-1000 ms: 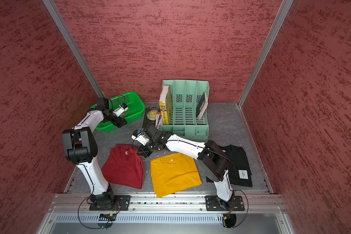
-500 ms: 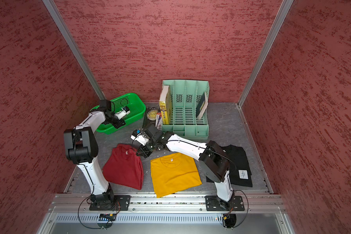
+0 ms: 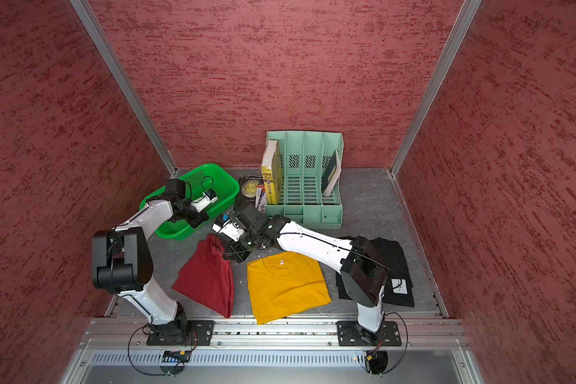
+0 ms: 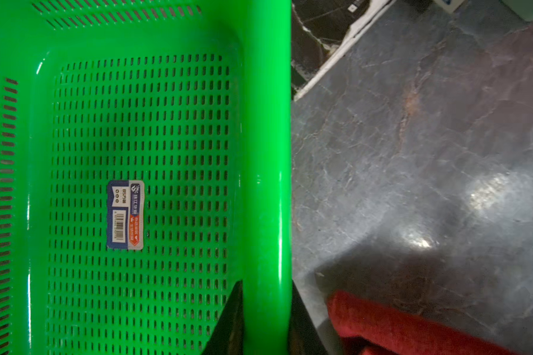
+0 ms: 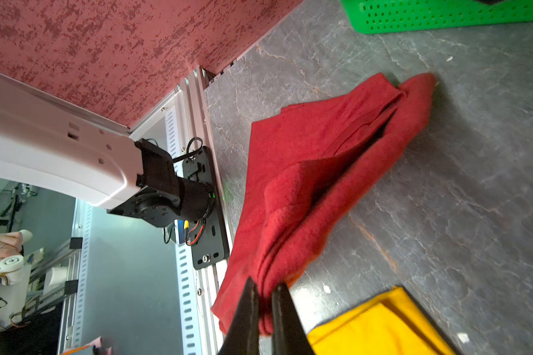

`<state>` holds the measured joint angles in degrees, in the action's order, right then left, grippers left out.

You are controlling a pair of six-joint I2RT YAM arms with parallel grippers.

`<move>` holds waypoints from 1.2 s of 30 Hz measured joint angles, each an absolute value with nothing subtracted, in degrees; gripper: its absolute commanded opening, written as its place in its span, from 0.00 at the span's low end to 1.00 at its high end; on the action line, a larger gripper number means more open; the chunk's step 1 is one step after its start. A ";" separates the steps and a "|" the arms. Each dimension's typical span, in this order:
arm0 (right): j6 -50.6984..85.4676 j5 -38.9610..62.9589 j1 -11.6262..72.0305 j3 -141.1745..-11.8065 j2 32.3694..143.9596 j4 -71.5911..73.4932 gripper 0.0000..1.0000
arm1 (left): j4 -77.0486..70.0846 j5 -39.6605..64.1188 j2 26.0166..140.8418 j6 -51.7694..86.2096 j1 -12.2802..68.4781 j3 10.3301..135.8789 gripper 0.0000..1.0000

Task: Put the folded t-shirts into the basket
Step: Move the bin to the center of the board, then place the T-shirt in the bin.

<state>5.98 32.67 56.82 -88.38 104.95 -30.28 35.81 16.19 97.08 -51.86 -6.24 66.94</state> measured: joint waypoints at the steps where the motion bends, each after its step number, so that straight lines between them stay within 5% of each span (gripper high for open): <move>1: 5.58 32.53 56.93 -88.53 104.42 -30.96 0.00 | 35.70 16.05 95.88 -51.44 -5.87 65.58 0.21; 3: 4.86 32.16 57.12 -88.73 103.04 -32.73 0.00 | 35.53 15.79 93.51 -50.74 -5.04 63.09 0.35; 7: 3.27 31.16 57.30 -88.77 100.20 -36.01 0.00 | 36.99 18.74 90.30 -51.37 -2.11 59.66 0.81; 11: 1.48 29.08 57.32 -89.01 98.13 -39.55 0.00 | 40.84 23.83 88.62 -52.03 -0.69 60.80 0.98; 16: -0.03 25.19 57.30 -89.49 97.45 -43.83 0.00 | 46.92 34.30 84.84 -56.88 -0.51 67.35 1.00; 23: -0.30 20.25 56.77 -88.29 97.17 -46.61 0.00 | 52.25 45.41 82.48 -81.52 2.24 65.87 1.00; 36: -2.33 17.72 54.87 -76.71 89.86 -40.71 0.00 | 63.86 46.63 105.65 -115.87 1.89 77.17 1.00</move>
